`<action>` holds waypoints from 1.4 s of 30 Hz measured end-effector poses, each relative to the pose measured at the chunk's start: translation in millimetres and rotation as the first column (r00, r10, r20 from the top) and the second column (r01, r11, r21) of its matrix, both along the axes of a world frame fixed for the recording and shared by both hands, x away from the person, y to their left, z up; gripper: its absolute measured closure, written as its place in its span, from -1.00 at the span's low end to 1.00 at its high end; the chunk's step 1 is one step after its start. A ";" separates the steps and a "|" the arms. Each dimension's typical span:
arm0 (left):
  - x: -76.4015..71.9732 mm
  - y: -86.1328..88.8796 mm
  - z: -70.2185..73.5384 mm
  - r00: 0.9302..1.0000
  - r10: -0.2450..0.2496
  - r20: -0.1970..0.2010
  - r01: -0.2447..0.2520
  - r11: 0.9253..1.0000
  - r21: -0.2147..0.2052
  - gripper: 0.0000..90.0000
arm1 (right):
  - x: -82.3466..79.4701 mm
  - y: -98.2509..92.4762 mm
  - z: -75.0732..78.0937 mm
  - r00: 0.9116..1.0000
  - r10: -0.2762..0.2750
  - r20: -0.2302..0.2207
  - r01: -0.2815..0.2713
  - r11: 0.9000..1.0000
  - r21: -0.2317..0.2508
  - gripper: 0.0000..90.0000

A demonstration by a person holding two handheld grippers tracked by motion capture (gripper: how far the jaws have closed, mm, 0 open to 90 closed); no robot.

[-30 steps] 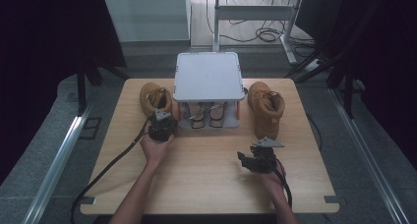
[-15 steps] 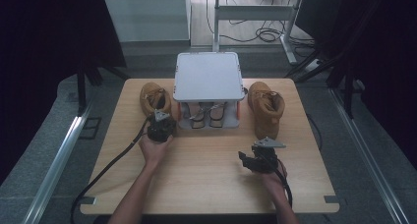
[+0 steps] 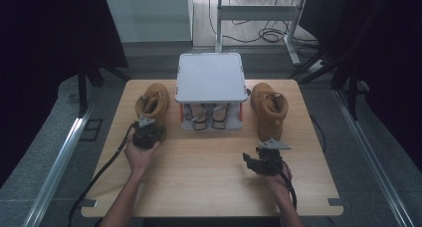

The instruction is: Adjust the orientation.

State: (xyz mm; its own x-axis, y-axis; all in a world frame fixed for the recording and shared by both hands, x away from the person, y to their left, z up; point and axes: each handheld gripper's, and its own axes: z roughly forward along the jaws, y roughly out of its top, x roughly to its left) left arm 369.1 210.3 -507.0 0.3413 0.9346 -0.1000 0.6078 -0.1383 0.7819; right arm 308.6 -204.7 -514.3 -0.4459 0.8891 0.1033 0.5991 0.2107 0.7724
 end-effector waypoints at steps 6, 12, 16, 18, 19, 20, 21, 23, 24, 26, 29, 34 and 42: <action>-7.4 21.0 0.4 0.999 0.033 0.016 -0.033 0.999 -0.014 1.00 | 0.2 -1.2 0.4 1.000 -0.002 0.000 0.002 1.000 -0.003 -0.10; -9.9 32.8 1.8 0.999 0.052 0.015 -0.052 0.999 0.001 1.00 | 0.1 -6.0 2.2 1.000 -0.015 0.004 0.015 1.000 0.003 -0.10; -10.9 43.1 2.9 0.997 0.078 0.025 -0.078 0.997 0.017 1.00 | 0.1 -7.6 2.4 1.000 -0.019 0.006 0.019 1.000 0.006 -0.10; -11.0 50.9 3.5 0.996 0.085 0.016 -0.085 0.996 0.009 1.00 | -0.1 -8.0 2.6 1.000 -0.020 0.006 0.020 1.000 0.007 -0.10; -11.1 54.6 3.9 0.996 0.090 0.013 -0.090 0.996 0.009 1.00 | 0.0 -8.2 2.6 1.000 -0.021 0.007 0.021 1.000 0.007 -0.10; -11.4 57.3 4.2 0.995 0.098 0.010 -0.098 0.995 0.011 1.00 | 0.1 -8.2 2.6 1.000 -0.022 0.007 0.022 1.000 0.008 -0.10; -11.7 59.7 4.2 0.994 0.107 0.012 -0.107 0.994 0.009 1.00 | 0.3 -8.3 2.5 1.000 -0.023 0.005 0.023 1.000 0.009 -0.10; -11.9 65.2 3.6 0.993 0.119 0.008 -0.119 0.993 -0.008 1.00 | 0.5 -8.2 2.2 1.000 -0.025 0.003 0.025 1.000 0.006 -0.10; -12.1 66.4 3.1 0.993 0.122 0.007 -0.122 0.992 -0.017 1.00 | 0.5 -8.0 2.1 1.000 -0.025 0.003 0.025 1.000 0.006 -0.10; -13.3 66.1 2.1 0.993 0.116 0.002 -0.116 0.993 -0.037 1.00 | 0.5 -7.5 1.9 1.000 -0.025 0.005 0.025 1.000 0.007 -0.10; -18.0 61.0 2.9 0.995 0.095 0.016 -0.094 0.994 -0.055 0.97 | 1.0 -7.5 1.8 1.000 -0.024 0.002 0.024 1.000 0.008 -0.10; -27.4 48.8 5.7 0.999 0.050 0.022 -0.048 0.995 -0.086 0.92 | 2.0 -7.1 1.0 1.000 -0.021 0.005 0.021 1.000 0.014 -0.09; -43.0 25.3 1.5 0.999 -0.037 -0.015 0.035 0.992 -0.124 0.81 | 2.6 -5.9 3.4 1.000 0.025 0.011 -0.026 0.997 0.077 0.05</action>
State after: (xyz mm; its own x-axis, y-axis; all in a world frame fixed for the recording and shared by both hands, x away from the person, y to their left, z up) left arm 326.1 235.5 -505.5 0.3716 0.9018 -0.2207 0.6181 -0.0630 0.7836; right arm 311.2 -210.6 -510.9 -0.4697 0.8669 0.1671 0.5867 0.1651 0.7928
